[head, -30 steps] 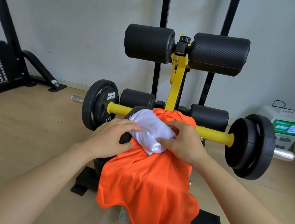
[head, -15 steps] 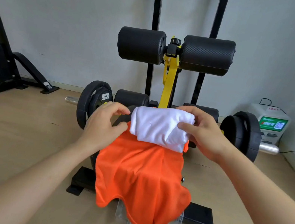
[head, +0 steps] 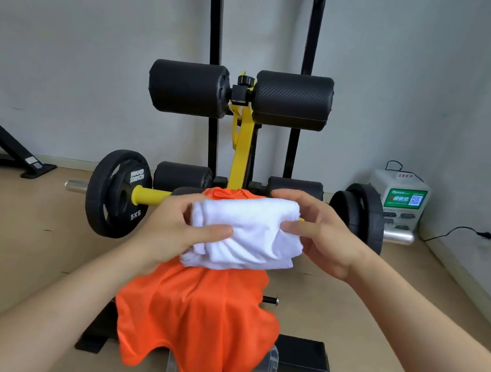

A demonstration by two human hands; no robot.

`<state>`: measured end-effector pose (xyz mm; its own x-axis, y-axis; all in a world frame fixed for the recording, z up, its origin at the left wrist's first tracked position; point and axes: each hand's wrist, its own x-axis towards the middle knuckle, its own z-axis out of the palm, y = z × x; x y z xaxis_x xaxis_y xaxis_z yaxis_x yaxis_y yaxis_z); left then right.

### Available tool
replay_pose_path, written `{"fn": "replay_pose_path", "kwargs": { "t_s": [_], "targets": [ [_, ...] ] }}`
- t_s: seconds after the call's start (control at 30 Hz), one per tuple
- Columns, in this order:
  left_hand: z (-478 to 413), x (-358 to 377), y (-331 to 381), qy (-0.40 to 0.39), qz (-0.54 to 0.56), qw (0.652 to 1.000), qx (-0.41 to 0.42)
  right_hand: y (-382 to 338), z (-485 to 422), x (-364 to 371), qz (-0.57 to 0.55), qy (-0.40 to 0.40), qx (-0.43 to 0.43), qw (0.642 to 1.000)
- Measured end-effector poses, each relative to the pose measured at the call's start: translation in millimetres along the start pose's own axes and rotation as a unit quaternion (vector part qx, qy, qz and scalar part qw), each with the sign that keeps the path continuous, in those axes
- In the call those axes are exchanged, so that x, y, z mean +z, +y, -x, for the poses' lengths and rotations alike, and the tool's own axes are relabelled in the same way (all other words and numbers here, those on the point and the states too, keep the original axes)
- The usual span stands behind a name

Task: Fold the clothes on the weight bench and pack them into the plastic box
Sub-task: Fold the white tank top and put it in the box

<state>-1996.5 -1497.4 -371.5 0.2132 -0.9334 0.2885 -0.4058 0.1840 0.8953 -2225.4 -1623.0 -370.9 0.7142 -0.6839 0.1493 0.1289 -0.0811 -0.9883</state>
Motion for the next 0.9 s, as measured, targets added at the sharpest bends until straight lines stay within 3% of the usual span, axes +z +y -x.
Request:
{"fn": "replay_pose_path", "kwargs": {
  "t_s": [0.17,0.47,0.77,0.9],
  "targets": [
    [-3,15,6,0.094,0.100,0.989,-0.051,1,3,3,-0.066,-0.050,0.101,0.991],
    [-10,23,2,0.147,0.140,0.979,-0.032,9,-5,1,-0.084,-0.123,0.131,0.980],
    [-16,20,-4,0.094,0.132,0.985,-0.054,10,-5,-5,-0.029,0.032,0.030,0.999],
    [-9,17,-1,0.030,-0.002,0.999,0.029,11,0,-7,0.003,0.066,-0.008,0.998]
  ]
}}
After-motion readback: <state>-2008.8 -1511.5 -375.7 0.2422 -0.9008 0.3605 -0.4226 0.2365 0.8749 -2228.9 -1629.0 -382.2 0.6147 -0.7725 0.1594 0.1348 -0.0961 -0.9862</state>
